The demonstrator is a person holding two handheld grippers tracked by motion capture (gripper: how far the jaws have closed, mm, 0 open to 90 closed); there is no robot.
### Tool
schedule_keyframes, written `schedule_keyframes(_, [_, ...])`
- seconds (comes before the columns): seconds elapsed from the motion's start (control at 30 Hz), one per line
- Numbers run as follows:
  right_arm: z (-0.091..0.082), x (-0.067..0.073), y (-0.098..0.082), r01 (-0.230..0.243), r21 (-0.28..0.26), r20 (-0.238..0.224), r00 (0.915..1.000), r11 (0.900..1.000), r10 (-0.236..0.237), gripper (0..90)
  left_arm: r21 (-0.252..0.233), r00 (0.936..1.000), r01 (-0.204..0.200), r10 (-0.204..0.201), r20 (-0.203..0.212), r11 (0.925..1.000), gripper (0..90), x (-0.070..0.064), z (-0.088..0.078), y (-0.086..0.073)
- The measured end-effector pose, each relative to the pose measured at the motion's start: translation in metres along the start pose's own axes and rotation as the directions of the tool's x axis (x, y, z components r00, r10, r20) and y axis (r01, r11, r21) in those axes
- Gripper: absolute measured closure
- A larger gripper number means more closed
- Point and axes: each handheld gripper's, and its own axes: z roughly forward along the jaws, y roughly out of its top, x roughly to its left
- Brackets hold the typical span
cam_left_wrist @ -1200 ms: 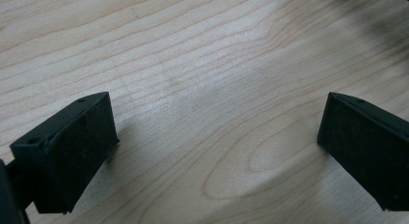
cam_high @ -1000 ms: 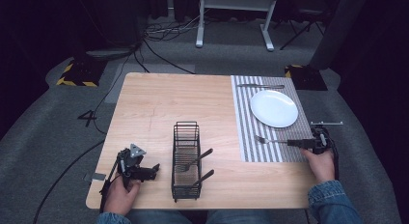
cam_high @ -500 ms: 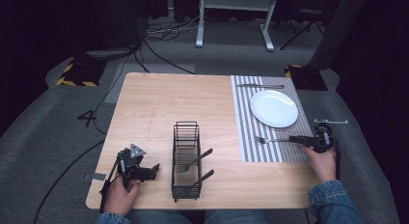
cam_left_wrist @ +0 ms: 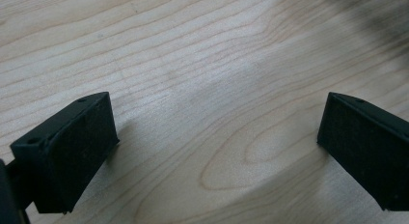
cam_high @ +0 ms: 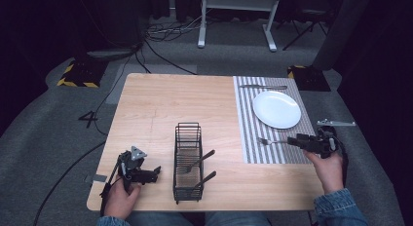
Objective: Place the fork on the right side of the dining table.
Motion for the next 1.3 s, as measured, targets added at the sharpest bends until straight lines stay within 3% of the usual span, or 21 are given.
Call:
schedule_keyframes(0.17, [-0.009, 0.023, -0.001, 0.074, -0.027, -0.051, 0.9958, 0.997, -0.075, 38.0, 0.0, 1.0, 0.0, 0.0, 0.001, 1.0, 0.3, 0.0, 0.0, 0.0])
schedule_keyframes(0.4, [-0.012, 0.051, -0.002, 0.143, -0.021, -0.099, 0.9845, 0.989, -0.145, 33.5, 0.0, 1.0, 0.0, 0.0, 0.001, 1.0, 0.3, 0.0, 0.0, 0.0])
schedule_keyframes(0.6, [-0.006, 0.069, -0.014, 0.189, -0.018, -0.096, 0.977, 0.982, -0.19, 32.3, -0.001, 1.0, 0.0, 0.0, 0.001, 1.0, 0.3, 0.0, 0.0, 0.0])
schedule_keyframes(0.67, [-0.002, 0.082, -0.021, 0.232, -0.012, -0.075, 0.9698, 0.973, -0.232, 32.4, 0.0, 1.0, -0.001, 0.001, 0.001, 1.0, 0.3, 0.0, 0.0, 0.0])
schedule_keyframes(0.73, [-0.001, 0.085, -0.022, 0.24, -0.01, -0.076, 0.9679, 0.971, -0.24, 32.4, 0.0, 1.0, -0.001, 0.001, 0.001, 1.0, 0.3, 0.0, 0.0, 0.0])
schedule_keyframes(0.83, [0.003, 0.095, -0.024, 0.277, -0.002, -0.079, 0.9578, 0.961, -0.276, 32.5, 0.0, 1.0, 0.0, 0.0, 0.001, 1.0, 0.3, 0.0, 0.0, 0.0])
schedule_keyframes(1.0, [0.012, 0.103, -0.028, 0.308, 0.008, -0.127, 0.9441, 0.951, -0.304, 32.6, -0.001, 1.0, 0.001, -0.001, 0.0, 1.0, 0.2, 0.0, 0.0, 0.0])
schedule_keyframes(1.13, [0.02, 0.105, -0.031, 0.302, 0.006, -0.159, 0.9414, 0.953, -0.297, 32.8, 0.0, 1.0, 0.0, 0.0, 0.001, 1.0, 0.2, 0.0, 0.0, 0.0])
schedule_keyframes(1.3, [0.042, 0.11, -0.036, 0.325, 0.032, -0.179, 0.9324, 0.945, -0.314, 33.4, -0.001, 1.0, 0.0, 0.0, 0.001, 1.0, 0.2, 0.0, 0.0, 0.0])
